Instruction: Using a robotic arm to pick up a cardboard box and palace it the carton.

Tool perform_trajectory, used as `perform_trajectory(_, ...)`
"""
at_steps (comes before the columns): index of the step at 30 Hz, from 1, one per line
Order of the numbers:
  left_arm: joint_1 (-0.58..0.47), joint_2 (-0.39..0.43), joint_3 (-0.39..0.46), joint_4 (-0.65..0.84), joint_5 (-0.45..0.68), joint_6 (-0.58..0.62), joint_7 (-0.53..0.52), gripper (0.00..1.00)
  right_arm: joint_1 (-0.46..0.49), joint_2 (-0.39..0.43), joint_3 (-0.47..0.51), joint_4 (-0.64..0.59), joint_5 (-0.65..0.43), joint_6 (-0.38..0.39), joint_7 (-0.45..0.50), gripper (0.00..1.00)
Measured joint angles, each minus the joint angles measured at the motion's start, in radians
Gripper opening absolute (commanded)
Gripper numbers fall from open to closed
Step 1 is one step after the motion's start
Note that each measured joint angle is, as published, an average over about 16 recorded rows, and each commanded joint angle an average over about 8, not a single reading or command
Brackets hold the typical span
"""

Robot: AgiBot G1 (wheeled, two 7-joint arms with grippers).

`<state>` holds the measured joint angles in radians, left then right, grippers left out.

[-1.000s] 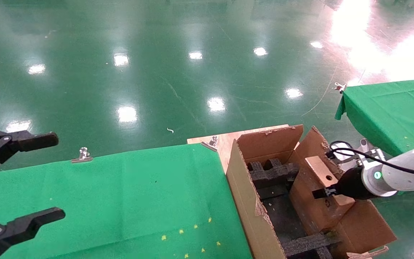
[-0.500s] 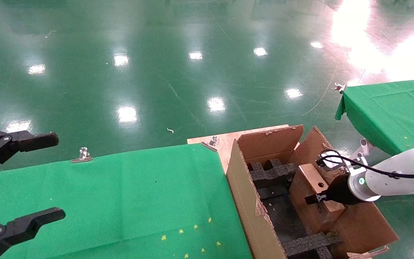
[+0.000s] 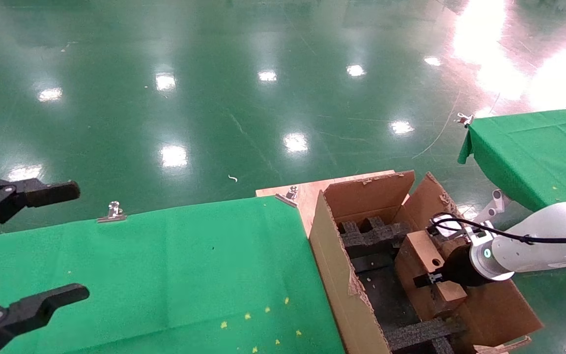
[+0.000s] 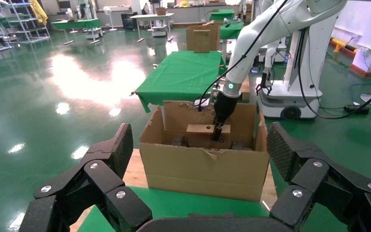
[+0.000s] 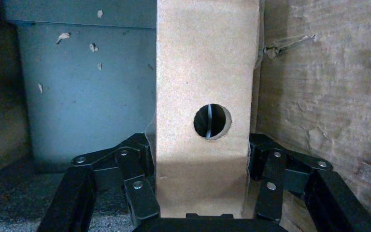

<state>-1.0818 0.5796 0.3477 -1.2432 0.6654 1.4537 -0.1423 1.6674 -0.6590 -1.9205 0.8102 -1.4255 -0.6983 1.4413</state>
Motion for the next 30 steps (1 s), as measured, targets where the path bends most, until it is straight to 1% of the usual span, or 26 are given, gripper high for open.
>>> perform_trajectory(9, 0.000, 0.000, 0.000, 0.000, 0.000, 0.000, 0.000, 1.00, 0.005, 0.002, 0.001, 0.001, 0.000, -0.006, -0.001, 1.00)
perform_trajectory(18, 0.000, 0.000, 0.000, 0.000, 0.000, 0.000, 0.000, 1.00, 0.034, 0.013, 0.002, 0.015, -0.009, -0.020, -0.002, 1.00)
perform_trajectory(24, 0.000, 0.000, 0.000, 0.000, 0.000, 0.000, 0.000, 1.00, 0.085, 0.033, 0.013, 0.045, -0.021, -0.026, -0.004, 1.00)
perform_trajectory(30, 0.000, 0.000, 0.000, 0.000, 0.000, 0.000, 0.000, 1.00, 0.170, 0.061, 0.046, 0.103, -0.017, -0.033, -0.031, 1.00)
